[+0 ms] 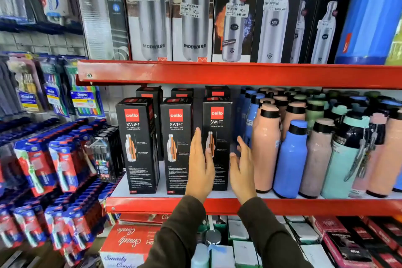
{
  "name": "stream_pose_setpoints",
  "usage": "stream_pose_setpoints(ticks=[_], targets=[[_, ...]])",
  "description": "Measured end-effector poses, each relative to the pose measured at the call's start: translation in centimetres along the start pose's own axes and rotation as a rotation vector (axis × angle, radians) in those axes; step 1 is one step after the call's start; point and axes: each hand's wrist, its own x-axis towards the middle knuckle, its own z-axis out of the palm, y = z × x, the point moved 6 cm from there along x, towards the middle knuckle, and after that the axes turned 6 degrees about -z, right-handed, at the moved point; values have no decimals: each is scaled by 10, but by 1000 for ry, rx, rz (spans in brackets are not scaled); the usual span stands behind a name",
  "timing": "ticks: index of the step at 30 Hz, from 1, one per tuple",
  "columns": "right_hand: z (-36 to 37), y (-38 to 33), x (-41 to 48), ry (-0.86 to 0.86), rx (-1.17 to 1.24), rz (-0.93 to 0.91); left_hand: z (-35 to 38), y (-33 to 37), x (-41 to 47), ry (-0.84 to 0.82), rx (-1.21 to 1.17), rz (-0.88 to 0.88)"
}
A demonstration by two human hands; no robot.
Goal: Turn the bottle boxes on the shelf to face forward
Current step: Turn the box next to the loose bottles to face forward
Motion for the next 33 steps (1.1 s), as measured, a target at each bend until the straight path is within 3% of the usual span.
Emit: stream_pose_setpoints(ticks=[5,11,23,33], targets=[[4,32,0,-65,30,214,18,-30,-4,7,-67,-314],[16,50,0,-145,92,305,27,-57,-5,42,-107,-483],[10,55,-11,-120,168,284,17,-53,-8,149,-66,-402],[0,40,-6,-185,111,110,12,-35,-14,151,-313,-376]])
